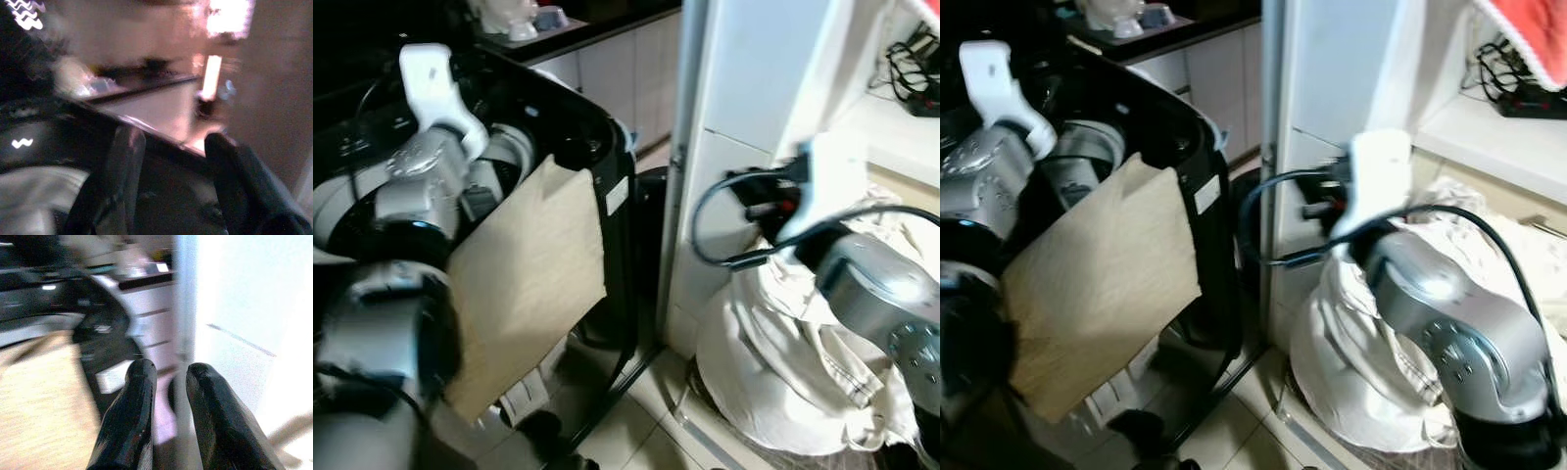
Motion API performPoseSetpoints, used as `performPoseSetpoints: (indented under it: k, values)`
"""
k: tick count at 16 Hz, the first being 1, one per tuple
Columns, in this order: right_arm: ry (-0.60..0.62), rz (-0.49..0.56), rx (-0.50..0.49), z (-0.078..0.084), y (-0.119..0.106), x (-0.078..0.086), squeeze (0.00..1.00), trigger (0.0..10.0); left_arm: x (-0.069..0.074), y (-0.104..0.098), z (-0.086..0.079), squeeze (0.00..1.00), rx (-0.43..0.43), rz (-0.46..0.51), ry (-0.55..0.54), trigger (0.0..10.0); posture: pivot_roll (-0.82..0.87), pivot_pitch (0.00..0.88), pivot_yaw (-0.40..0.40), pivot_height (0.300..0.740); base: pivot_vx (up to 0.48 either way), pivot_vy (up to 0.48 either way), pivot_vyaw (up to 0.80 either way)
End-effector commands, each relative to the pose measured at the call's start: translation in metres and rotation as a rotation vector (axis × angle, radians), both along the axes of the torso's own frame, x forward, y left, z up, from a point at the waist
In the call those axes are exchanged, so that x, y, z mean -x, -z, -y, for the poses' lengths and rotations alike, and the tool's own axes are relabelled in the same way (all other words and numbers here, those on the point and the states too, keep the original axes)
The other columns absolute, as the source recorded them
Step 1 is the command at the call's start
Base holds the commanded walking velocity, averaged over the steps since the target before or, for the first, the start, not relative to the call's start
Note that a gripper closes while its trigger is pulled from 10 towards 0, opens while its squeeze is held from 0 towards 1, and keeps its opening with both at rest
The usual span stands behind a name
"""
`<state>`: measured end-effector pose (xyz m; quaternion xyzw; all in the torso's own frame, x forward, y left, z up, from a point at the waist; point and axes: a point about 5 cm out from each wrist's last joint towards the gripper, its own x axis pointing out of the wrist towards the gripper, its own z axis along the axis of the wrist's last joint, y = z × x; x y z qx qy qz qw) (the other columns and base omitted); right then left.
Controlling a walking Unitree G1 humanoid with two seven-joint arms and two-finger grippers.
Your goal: Clothes washing
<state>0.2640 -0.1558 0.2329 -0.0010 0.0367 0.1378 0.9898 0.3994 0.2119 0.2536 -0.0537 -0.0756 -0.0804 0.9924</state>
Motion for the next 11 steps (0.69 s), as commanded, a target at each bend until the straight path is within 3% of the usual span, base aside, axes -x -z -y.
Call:
performPoseSetpoints:
  k: [1, 3, 4, 5, 6, 7, 11]
  values:
    - [0.093, 0.02, 0.052, 0.013, 0.001, 0.001, 0.0, 10.0, 0.007, 0.006, 0.02, 0.0, -0.092, -0.037, 0.047, 10.0, -0.21, 0.0, 0.077, 0.74, 0.0, 0.0, 0.0]
    - [0.162, -0.023, 0.094, 0.024, 0.014, 0.002, 0.0, 10.0, 0.019, 0.012, 0.047, 0.0, -0.057, -0.028, 0.127, 10.0, -0.21, 0.0, 0.071, 0.74, 0.0, 0.0, 0.0]
    - [0.193, -0.042, 0.139, 0.029, 0.019, 0.002, 0.0, 10.0, 0.026, 0.014, 0.059, 0.0, -0.011, 0.019, 0.241, 10.0, -0.21, 0.0, 0.07, 0.74, 0.0, 0.0, 0.0]
    - [0.251, -0.097, 0.222, 0.042, 0.031, 0.003, 0.0, 10.0, 0.049, 0.021, 0.08, 0.0, -0.009, 0.069, 0.47, 10.0, -0.21, 0.0, 0.064, 0.74, 0.0, 0.0, 0.0]
    - [0.284, -0.145, 0.212, 0.051, 0.039, 0.004, 0.77, 10.0, 0.06, 0.029, 0.09, 0.0, -0.08, 0.073, 0.569, 10.0, -0.21, 0.0, 0.063, 0.74, 0.0, 0.0, 0.0]
    - [0.335, -0.191, 0.203, 0.062, 0.046, 0.005, 1.0, 10.0, 0.07, 0.033, 0.099, 0.0, -0.128, 0.079, 0.64, 10.0, -0.21, 0.0, 0.059, 0.74, 0.0, 0.0, 0.0]
    - [0.409, -0.235, 0.141, 0.08, 0.054, 0.002, 1.0, 10.0, 0.096, 0.046, 0.119, 0.0, -0.2, 0.048, 0.829, 10.0, -0.21, 0.0, 0.064, 0.74, 0.0, 0.0, 0.0]
